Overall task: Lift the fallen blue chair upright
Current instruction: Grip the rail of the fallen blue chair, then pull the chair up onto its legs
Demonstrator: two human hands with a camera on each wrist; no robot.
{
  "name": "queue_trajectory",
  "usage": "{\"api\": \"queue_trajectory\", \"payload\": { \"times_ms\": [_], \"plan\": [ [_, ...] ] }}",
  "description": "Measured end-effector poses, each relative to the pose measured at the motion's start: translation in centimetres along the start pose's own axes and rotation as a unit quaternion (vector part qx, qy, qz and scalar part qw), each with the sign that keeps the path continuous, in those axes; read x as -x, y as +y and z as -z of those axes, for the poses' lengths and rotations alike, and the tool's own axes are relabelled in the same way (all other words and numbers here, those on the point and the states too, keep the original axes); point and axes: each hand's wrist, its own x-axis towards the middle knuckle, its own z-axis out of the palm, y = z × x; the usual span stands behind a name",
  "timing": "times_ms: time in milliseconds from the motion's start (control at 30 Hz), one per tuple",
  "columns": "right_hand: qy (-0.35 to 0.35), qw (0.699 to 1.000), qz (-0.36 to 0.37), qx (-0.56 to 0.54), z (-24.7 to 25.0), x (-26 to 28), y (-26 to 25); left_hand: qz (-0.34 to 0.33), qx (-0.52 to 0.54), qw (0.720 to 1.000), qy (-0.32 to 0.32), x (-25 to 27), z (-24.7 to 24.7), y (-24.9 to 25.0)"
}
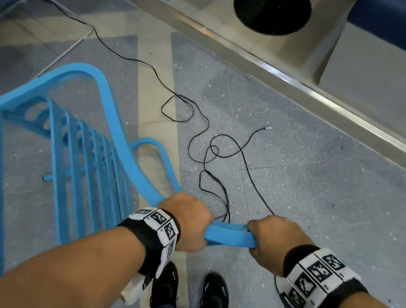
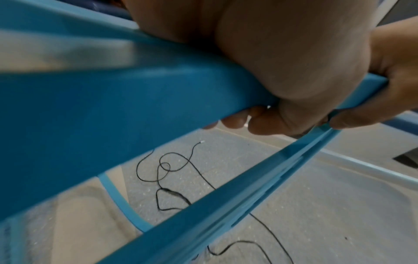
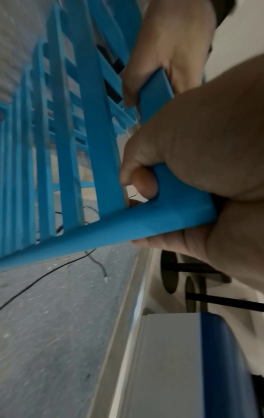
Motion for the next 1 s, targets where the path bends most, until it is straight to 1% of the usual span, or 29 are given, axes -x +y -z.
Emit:
{"api": "queue_trajectory", "payload": {
  "times_ms": [100,233,333,433,533,600,700,800,867,933,967,1000],
  "plan": [
    [0.032,0.999,0.014,0.041,4.2,3.9,-1.3,0.019,0.007,0.999,0.042,3.5,3.0,0.5],
    [0.066,0.988,0.081,0.117,9.5,9.9,-5.3,0.074,0.012,0.993,0.088,10.6,5.9,1.1],
    [0.079,0.967,0.151,0.187,11.9,13.8,-9.4,0.111,0.045,0.986,0.113,16.4,6.1,1.5],
    [0.071,0.950,0.208,0.221,12.9,17.0,-14.3,0.148,0.071,0.978,0.130,22.1,4.8,1.5],
    [0.073,0.937,0.245,0.238,13.1,19.5,-19.5,0.169,0.123,0.962,0.177,27.5,3.2,1.1],
    [0.083,0.929,0.267,0.243,12.7,20.9,-22.9,0.180,0.152,0.952,0.197,30.8,1.8,0.5],
    [0.097,0.916,0.294,0.255,11.3,23.0,-28.1,0.196,0.181,0.933,0.240,35.4,-1.7,-0.4],
    [0.109,0.905,0.323,0.255,9.3,25.3,-33.2,0.193,0.195,0.919,0.283,40.0,-4.9,-0.8],
    [0.111,0.907,0.349,0.210,8.1,26.5,-36.2,0.188,0.207,0.909,0.308,43.1,-6.6,-1.1],
    [0.085,0.909,0.390,0.122,6.6,27.0,-38.3,0.183,0.213,0.906,0.317,46.2,-8.8,-1.6],
    [0.072,0.908,0.405,0.081,5.9,27.0,-38.7,0.189,0.210,0.904,0.322,47.8,-10.2,-2.0],
    [0.064,0.911,0.404,0.046,5.2,26.6,-38.6,0.196,0.209,0.900,0.328,49.4,-11.3,-2.3]
  ]
}}
